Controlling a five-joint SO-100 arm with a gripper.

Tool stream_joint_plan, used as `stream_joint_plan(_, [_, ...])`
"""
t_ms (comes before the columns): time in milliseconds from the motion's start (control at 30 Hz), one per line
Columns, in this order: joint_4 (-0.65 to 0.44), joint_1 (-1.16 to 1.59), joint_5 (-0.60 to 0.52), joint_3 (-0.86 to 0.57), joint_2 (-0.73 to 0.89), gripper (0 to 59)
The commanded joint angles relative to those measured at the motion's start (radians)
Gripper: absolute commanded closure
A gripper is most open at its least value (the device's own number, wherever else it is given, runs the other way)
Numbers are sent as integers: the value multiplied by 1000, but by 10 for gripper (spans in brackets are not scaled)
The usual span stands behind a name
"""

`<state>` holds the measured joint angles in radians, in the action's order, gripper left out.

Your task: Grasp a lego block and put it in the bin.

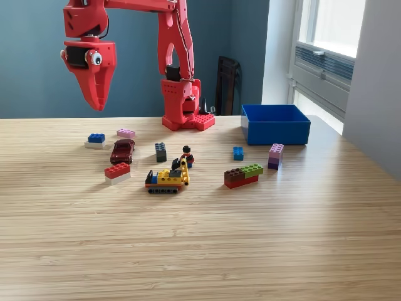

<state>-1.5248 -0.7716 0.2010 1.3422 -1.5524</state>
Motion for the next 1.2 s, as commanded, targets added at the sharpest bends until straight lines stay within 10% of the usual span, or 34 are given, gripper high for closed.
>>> stream_joint_plan(33, [37,-87,44,-32,-80,585])
stream_joint_plan(767, [97,-147,64,339,-106,585])
stream_joint_plan(1200, [97,-51,94,598,-522,585])
